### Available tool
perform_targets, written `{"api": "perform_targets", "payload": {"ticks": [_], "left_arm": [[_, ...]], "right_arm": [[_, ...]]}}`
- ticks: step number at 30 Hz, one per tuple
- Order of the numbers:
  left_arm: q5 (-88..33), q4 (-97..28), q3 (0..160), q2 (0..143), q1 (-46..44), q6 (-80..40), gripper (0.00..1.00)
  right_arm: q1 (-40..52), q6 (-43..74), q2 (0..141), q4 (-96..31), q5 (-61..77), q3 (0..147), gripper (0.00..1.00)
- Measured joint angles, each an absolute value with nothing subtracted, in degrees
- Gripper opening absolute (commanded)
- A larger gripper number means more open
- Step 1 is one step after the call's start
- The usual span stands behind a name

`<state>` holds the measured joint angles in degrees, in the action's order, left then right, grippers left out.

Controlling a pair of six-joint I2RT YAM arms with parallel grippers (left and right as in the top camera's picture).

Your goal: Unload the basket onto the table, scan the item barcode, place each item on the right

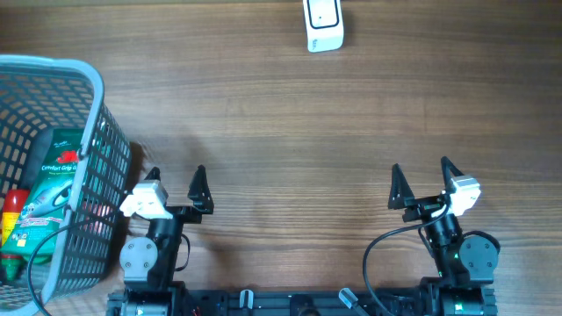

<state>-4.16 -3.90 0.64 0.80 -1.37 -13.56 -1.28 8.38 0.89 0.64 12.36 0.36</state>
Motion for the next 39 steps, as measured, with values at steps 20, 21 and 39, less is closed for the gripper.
{"api": "perform_targets", "payload": {"ticks": [20,21,39], "left_arm": [[-5.1,-12.3,6.4,1.7,-1.4,-13.5,1.00],[-5.1,-13.8,7.7,2.2,-1.4,-13.5,1.00],[-11.2,-28.2,32.4,20.0,-1.4,-12.9,1.00]], "right_arm": [[-1.3,8.4,0.9,0.6,12.4,0.4,1.00],[-1.3,8.4,0.9,0.6,12.4,0.4,1.00],[-1.3,8.4,0.9,0.6,12.4,0.4,1.00]]}}
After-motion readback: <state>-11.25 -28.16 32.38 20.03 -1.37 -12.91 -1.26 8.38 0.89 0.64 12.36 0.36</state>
